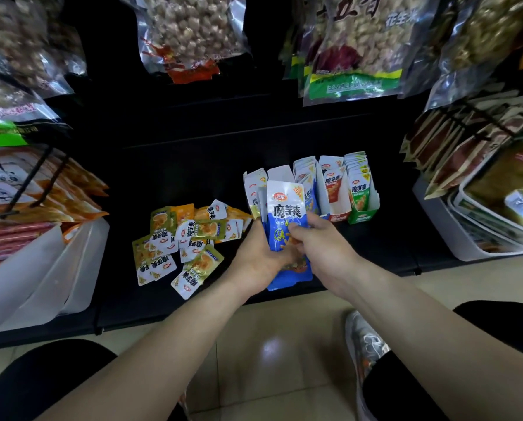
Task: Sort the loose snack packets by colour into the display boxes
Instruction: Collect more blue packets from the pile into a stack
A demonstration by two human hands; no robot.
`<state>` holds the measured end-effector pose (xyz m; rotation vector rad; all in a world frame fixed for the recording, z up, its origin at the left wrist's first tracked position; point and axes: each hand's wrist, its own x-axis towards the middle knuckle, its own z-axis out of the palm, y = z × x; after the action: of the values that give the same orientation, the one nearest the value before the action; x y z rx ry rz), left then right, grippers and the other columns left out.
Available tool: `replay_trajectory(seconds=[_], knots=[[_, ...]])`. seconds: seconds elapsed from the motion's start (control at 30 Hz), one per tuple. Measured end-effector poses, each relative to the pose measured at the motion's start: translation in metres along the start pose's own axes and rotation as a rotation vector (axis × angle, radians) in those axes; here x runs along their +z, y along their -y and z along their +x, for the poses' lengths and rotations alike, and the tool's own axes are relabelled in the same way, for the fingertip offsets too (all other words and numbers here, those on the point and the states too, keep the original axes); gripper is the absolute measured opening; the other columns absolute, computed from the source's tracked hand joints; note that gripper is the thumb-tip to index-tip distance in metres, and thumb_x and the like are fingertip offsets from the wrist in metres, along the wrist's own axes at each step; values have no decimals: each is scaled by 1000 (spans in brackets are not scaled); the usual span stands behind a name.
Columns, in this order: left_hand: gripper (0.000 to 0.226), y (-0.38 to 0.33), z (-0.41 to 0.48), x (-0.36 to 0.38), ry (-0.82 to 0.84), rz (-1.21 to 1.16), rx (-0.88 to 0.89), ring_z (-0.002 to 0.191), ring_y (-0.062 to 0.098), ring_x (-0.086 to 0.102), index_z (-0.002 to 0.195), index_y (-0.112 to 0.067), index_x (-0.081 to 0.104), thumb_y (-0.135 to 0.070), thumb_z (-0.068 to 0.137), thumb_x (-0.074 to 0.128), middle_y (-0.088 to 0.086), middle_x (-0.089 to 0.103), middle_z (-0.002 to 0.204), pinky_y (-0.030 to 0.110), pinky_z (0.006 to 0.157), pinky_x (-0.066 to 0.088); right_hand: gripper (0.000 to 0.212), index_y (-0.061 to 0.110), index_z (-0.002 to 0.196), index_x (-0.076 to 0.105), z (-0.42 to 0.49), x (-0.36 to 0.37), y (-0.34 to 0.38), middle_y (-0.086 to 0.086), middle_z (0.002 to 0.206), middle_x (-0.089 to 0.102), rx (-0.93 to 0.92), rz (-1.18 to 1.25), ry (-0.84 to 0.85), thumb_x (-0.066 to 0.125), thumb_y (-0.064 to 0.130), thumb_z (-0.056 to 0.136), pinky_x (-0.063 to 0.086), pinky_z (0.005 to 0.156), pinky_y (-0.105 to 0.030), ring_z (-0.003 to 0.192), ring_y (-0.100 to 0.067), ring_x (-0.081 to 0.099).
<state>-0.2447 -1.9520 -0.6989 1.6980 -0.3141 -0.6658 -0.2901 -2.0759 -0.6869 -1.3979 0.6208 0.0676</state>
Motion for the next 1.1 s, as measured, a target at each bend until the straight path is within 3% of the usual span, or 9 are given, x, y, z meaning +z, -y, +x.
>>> replay_trajectory(seconds=[0.13,0.3,0.37,0.5,0.63,0.7,0.8,0.93,1.1], knots=[[42,-5,10,15,22,6,5,93,11,73,128,-23,56,-6,90,67,0,73,109,21,71,56,29,33,119,63,0,-7,5,0,107,74,-12,-97,-20,50,32,93,60,87,-48,100,-22,72],[34,-12,29,27,-36,-70,-66,78,4,72,101,-32,59,-5,87,72,-13,74,85,22,68,56,24,34,121,62,-5,-47,26,12,103,68,-65,-297,-54,51,40,100,51,79,-31,92,-8,63],[36,-13,37,28,-99,-110,-124,82,8,73,97,-31,60,-2,83,76,-10,75,90,25,70,57,24,28,117,64,0,-70,34,6,111,65,-57,-431,-69,53,40,100,50,93,-38,102,-15,61],[34,-2,68,31,-202,-149,-285,84,23,74,107,-18,65,-6,79,78,6,76,99,34,68,59,33,5,111,67,19,-110,37,-11,103,67,-17,-786,18,55,34,100,52,90,-40,96,-27,65],[49,15,104,40,-317,-194,-380,77,29,71,112,-7,64,-17,65,73,13,74,98,31,58,55,37,7,110,67,41,-143,27,-13,111,68,84,-1142,190,55,40,100,48,94,-39,104,-27,63],[50,24,126,46,-320,-237,-403,73,28,70,109,-5,64,-18,62,70,12,74,95,29,53,54,33,12,108,68,53,-161,22,-6,109,68,93,-1176,226,56,42,99,48,94,-36,105,-23,62],[22,43,166,57,-343,-215,-379,72,27,69,97,-9,66,-14,76,66,10,72,89,29,56,54,32,11,106,70,76,-184,10,-7,109,69,91,-1166,234,56,39,99,48,94,-36,103,-22,63],[32,61,212,72,-368,-136,-296,86,26,71,111,-12,62,-17,80,72,7,74,100,37,70,58,28,19,109,70,110,-204,-11,-1,113,67,113,-1180,234,56,41,99,49,97,-34,105,-16,61],[40,70,264,84,-349,-3,-187,86,11,54,110,-20,41,-14,88,74,-13,52,89,17,65,44,26,21,110,67,146,-204,-33,2,114,64,101,-1153,241,55,42,99,48,96,-33,105,-15,59]])
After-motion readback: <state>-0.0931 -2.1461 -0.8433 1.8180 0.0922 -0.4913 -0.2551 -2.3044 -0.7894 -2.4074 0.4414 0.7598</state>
